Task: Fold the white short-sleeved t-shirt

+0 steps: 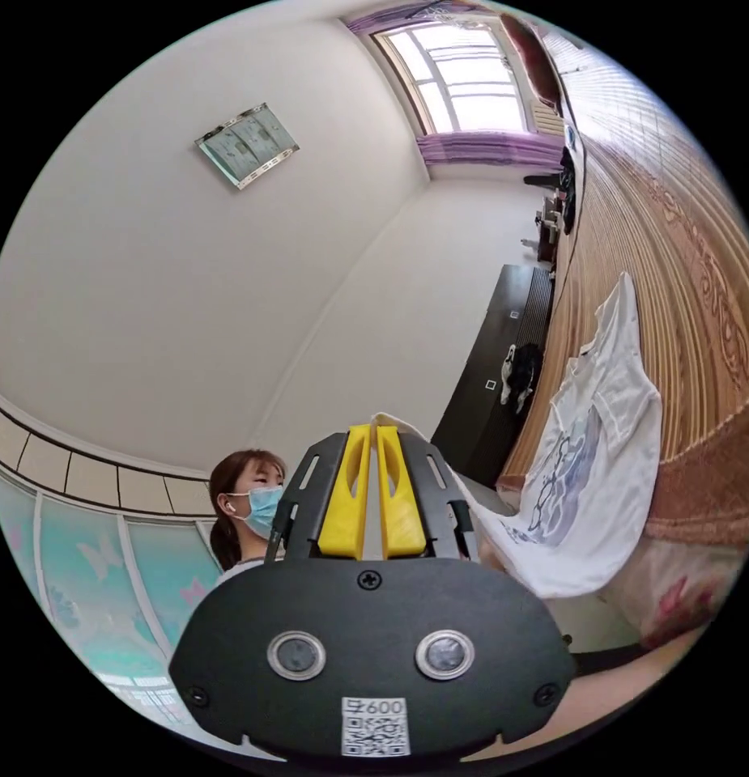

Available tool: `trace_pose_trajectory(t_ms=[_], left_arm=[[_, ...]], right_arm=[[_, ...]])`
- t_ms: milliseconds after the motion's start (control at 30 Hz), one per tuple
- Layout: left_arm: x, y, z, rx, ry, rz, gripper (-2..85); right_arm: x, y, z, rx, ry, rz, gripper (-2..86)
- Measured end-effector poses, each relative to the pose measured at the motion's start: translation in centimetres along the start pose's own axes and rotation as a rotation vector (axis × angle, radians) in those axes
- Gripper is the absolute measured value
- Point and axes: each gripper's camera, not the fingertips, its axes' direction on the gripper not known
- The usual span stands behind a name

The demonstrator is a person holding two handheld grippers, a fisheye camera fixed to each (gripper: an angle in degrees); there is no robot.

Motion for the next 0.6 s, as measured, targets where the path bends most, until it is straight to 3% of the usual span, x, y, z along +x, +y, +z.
trace_pose_trajectory(t_ms=[133, 233, 367, 600], left_arm=[[-4.9, -4.9, 0.4, 0.067, -0.03, -0.055, 0.9], [-12.9, -7.7, 0.5, 0.191, 0.053, -0.261, 1.1], [-19.4, -8.1, 1.3, 0.309, 0.018, -0.435, 1.1], [-25.6, -12.6, 5.2, 0.205, -0.16, -0.497, 1.5]], right_arm=[[4.5, -6.8, 3.2, 0.101, -0.014, 0.088, -0.9], [8.8, -9.8, 6.0, 0.193, -0.048, 0.158, -0.9], [16.2, -13.1, 6.9, 0.312, 0.037, 0.288, -0.9], [24.0, -16.9, 8.1, 0.392, 0.209, 0.367, -0.9]])
